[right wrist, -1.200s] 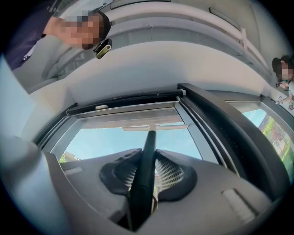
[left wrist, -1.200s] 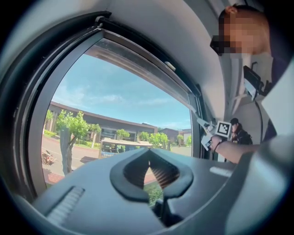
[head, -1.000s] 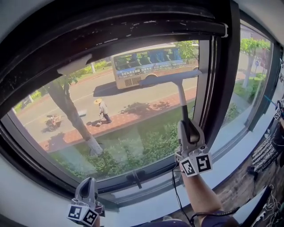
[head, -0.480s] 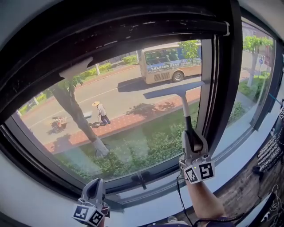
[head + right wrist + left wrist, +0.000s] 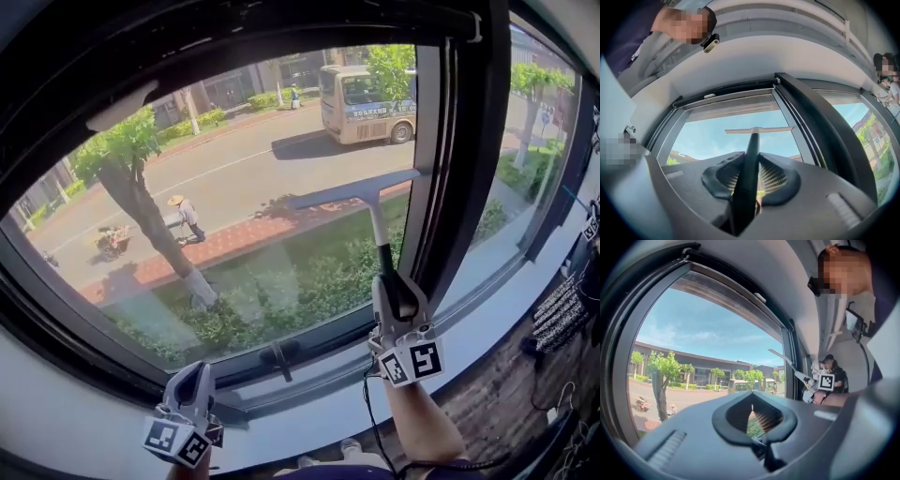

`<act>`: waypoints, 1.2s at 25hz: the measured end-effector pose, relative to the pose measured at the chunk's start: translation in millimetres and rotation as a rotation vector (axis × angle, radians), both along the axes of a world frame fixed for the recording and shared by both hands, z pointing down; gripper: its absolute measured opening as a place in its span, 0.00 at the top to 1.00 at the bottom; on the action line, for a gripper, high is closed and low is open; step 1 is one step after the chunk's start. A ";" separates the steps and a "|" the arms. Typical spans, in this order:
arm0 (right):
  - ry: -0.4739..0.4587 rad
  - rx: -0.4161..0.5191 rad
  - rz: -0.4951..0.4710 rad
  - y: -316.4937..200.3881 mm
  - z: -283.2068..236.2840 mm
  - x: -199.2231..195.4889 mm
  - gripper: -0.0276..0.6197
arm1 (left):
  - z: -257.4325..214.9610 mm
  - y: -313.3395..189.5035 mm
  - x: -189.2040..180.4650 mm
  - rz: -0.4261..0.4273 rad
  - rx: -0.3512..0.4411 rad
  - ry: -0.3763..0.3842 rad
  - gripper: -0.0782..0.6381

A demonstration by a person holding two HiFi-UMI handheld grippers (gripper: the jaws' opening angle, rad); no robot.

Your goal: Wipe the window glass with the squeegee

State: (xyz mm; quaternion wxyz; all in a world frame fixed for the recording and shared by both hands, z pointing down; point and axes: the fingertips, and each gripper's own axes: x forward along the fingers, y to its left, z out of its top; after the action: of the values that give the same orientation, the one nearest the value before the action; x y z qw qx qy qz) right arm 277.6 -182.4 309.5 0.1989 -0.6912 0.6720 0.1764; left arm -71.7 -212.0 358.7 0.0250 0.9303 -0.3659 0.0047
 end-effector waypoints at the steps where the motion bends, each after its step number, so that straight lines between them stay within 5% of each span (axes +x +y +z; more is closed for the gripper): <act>1: -0.002 -0.005 0.001 1.8 1.9 -0.3 0.80 | -0.8 0.5 2.9 0.008 -0.001 -0.007 0.88; 30: -0.052 -0.139 -0.052 22.1 74.1 -7.6 0.80 | -3.8 9.2 46.9 0.091 -0.028 -0.058 0.88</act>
State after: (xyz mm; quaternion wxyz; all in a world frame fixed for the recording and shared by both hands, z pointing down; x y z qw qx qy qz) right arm 270.0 -160.3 383.7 0.1721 -0.6898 0.6952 0.1061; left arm -24.7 -202.7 354.9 0.0269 0.9450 -0.3239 0.0380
